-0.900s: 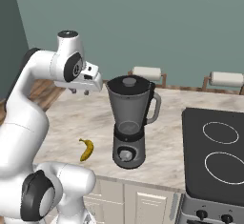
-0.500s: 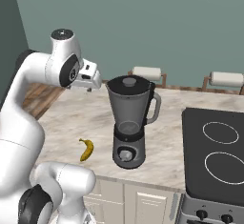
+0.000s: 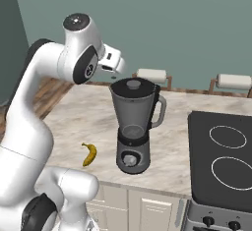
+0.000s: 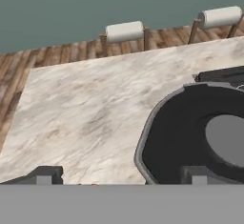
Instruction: Open the blender lid, put the banana in the blender, close the lid, and start the blender.
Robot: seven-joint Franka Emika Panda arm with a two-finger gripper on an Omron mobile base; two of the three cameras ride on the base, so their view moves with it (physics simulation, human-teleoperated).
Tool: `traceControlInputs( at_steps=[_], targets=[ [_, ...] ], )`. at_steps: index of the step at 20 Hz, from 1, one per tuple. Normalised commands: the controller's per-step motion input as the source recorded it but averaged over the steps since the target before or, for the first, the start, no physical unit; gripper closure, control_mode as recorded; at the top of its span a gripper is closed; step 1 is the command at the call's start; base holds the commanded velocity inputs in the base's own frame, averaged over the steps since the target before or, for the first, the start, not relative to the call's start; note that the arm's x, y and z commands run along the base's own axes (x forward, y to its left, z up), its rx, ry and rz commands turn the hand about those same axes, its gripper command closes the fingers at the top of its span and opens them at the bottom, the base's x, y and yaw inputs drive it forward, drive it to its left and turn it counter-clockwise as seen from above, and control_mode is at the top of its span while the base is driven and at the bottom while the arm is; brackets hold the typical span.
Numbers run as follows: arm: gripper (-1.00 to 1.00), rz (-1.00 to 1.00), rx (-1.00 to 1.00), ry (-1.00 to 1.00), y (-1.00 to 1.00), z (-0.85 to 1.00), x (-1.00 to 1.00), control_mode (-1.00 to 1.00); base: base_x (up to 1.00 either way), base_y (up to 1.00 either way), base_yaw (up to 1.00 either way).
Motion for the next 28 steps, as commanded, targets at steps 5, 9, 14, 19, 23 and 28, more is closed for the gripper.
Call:
traceControlInputs(
  at_steps=[5,9,14,19,23,28],
  targets=[
    [-1.0,-0.23,0.0,0.11,-0.88,0.37,0.19,-1.0,0.0,0.0,0.0],
    [-1.0,-0.13,0.0,0.12,-0.71,-0.24,0.36,-1.0,0.0,0.0,0.0],
    [-1.0,-0.01,-0.04,0.08,-0.17,-0.46,0.31,-1.0,0.0,0.0,0.0],
    [-1.0,0.0,-0.02,0.03,0.0,-0.37,0.11,-1.0,0.0,0.0,0.0],
    [-1.0,0.01,0.0,-0.01,0.0,-0.35,-0.07,-1.0,0.0,0.0,0.0],
    [-1.0,0.0,0.0,0.0,0.0,-0.25,-0.12,-1.0,0.0,0.0,0.0]
  ],
)
